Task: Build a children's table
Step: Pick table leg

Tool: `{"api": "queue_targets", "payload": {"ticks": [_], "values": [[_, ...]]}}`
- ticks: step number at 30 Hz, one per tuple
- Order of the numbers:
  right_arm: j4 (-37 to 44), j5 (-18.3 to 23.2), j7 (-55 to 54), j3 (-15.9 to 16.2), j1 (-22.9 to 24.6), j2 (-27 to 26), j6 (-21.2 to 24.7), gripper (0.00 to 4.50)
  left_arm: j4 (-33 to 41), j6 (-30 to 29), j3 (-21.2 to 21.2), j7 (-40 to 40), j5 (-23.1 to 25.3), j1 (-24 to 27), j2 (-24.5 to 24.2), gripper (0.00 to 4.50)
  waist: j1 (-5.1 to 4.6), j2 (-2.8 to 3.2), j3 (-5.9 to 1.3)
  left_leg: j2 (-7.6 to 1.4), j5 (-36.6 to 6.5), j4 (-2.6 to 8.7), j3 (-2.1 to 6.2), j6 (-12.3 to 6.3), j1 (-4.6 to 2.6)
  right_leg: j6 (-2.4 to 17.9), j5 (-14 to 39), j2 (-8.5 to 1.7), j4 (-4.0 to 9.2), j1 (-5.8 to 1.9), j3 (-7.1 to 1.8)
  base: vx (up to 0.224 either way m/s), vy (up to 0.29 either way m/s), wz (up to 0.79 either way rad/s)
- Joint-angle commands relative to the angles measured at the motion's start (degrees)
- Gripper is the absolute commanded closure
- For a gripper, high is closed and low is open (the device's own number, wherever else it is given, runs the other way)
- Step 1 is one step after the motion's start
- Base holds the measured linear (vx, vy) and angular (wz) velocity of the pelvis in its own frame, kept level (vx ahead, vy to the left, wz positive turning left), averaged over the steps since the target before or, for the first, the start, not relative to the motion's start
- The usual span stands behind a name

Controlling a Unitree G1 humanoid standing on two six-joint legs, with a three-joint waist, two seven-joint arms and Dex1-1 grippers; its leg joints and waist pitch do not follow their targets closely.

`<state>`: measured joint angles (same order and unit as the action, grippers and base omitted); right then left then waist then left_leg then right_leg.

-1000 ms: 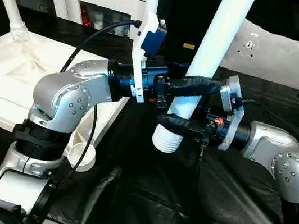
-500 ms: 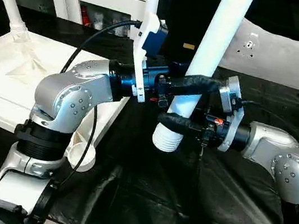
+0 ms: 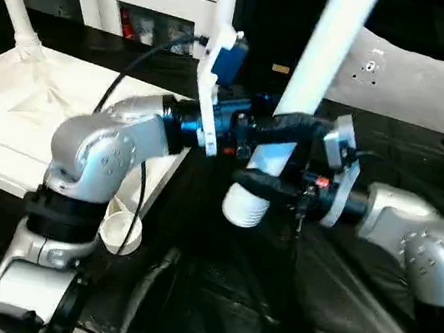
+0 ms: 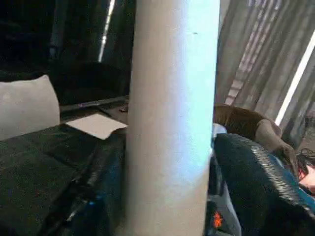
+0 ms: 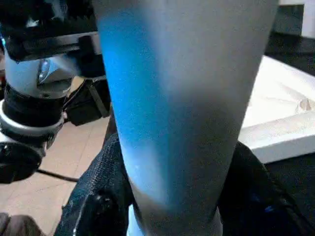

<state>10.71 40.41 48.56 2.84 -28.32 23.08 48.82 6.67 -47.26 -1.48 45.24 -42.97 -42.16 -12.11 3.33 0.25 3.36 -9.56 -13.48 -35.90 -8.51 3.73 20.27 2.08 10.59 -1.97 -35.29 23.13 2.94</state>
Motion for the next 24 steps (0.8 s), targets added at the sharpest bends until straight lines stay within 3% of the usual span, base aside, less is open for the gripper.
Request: {"api": "queue_targets", "payload": {"ticks": [1,8,10,11,13,16,22,24], "values": [[-1.20,-0.59,-2.99,-1.01,-0.09,0.37,0.97,2.59,3.29,-1.30,-0.84,1.76,-2.99,0.26,1.11,1.16,0.09,-0.87,-4.17,-2.33,3.30,3.45,0.15,-3.20,0.65,9.38,10.00,-4.95,3.88,-4.28,-3.01,0.000,0.000,0.00],[-0.97,-2.18,-2.83,0.79,1.35,-0.20,-0.09,2.59,4.46,-2.27,-1.48,1.74,-4.53,1.91,2.03,0.65,0.13,-1.02,-4.03,-2.26,2.24,3.55,0.15,-2.80,0.69,7.81,13.32,-4.95,4.26,-4.17,-2.99,0.000,0.000,0.00],[-0.42,-2.06,-3.67,0.88,2.20,-0.88,0.08,2.59,4.94,-3.70,-0.50,1.98,-7.73,2.68,2.90,0.59,0.18,-0.77,-4.03,-2.32,2.32,3.58,0.20,-2.67,0.68,7.90,13.14,-4.97,4.23,-4.04,-2.97,0.000,0.000,0.00],[-0.26,-1.84,-3.84,0.79,2.37,-1.02,0.31,2.59,5.04,-4.03,-0.17,1.95,-8.42,2.86,3.21,0.30,0.15,-0.89,-4.05,-2.28,2.41,3.56,0.20,-2.74,0.77,8.02,12.63,-4.94,4.23,-4.08,-2.95,0.000,0.000,0.00],[0.36,-1.23,-4.59,0.46,3.10,-1.73,0.66,2.59,5.24,-5.54,1.60,1.36,-11.72,3.51,4.90,0.21,0.11,-0.84,-4.00,-2.26,2.32,3.56,0.19,-2.65,0.80,8.29,12.34,-4.98,4.28,-4.10,-2.94,0.000,0.000,0.00],[1.30,-2.24,-8.61,-0.61,4.70,-4.31,-1.43,2.59,4.58,-6.41,4.54,-1.24,-15.96,4.27,7.85,0.06,0.24,-0.76,-3.98,-2.23,1.63,3.57,0.12,-2.43,0.80,8.24,13.53,-5.00,4.42,-4.04,-2.96,0.000,0.000,0.00],[2.25,-3.49,-12.45,-1.51,6.28,-5.76,-1.86,2.59,1.36,0.25,8.08,-7.92,-10.22,5.08,9.17,0.00,-0.07,-0.87,-3.78,-2.34,0.28,3.91,0.24,-1.75,0.61,6.55,16.25,-4.80,4.96,-3.88,-2.90,0.000,0.000,0.00],[3.17,-3.87,-14.31,-2.43,7.39,-6.92,-3.30,2.60,1.81,1.58,10.23,-10.27,-9.19,5.80,9.24,0.00,-0.14,-1.33,-3.81,-2.29,-0.29,3.96,0.15,-1.52,0.66,6.24,16.88,-4.88,5.07,-3.96,-2.90,0.000,0.000,0.00]]}}
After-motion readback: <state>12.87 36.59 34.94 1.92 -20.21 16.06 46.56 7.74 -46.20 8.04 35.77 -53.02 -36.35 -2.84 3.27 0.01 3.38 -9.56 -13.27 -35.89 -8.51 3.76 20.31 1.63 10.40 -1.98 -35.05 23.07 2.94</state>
